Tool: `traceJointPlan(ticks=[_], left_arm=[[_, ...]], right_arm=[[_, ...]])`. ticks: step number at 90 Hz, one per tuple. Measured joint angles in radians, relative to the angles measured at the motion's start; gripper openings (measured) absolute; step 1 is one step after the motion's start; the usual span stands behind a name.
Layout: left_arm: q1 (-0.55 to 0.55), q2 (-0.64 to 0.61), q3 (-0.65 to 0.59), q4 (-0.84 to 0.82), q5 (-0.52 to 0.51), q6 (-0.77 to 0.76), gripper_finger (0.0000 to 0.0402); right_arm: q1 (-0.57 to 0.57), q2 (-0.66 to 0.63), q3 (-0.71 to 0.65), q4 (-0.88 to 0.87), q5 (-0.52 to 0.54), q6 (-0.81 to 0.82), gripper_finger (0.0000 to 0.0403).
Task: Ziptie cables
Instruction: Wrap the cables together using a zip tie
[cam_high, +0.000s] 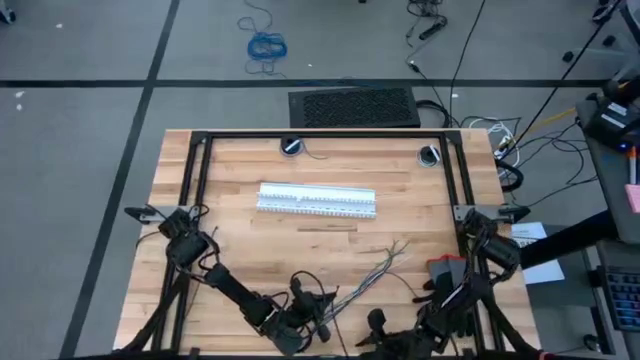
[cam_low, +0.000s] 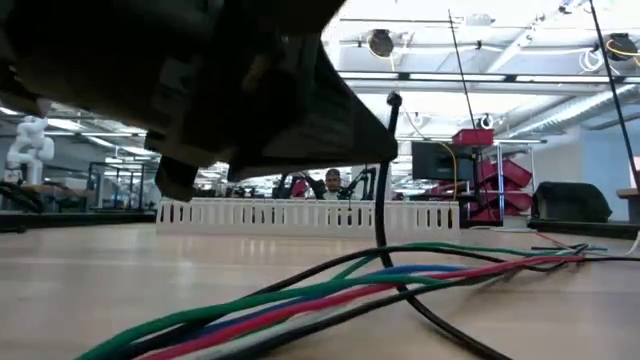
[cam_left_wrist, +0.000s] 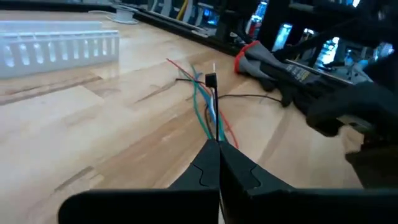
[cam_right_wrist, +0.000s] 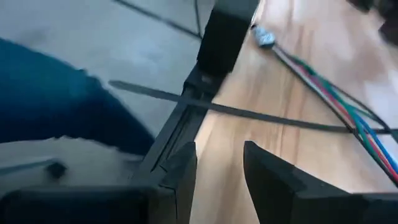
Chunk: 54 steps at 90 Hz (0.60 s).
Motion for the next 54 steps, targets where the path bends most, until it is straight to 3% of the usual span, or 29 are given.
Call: traceJointPlan(ticks=[30,54], left_arm=[[0.004,0.0,0.0,0.003,-0.118,-0.081,0.0],[0.005,0.0,0.0,-0.006,-0.06,-0.132,0.0]], right_arm=[[0.005,0.068,0.008,0.152,0.039,-0.082,0.0126],[0.024,0.083,0.055,0.142,0.04,-0.106,0.0126]])
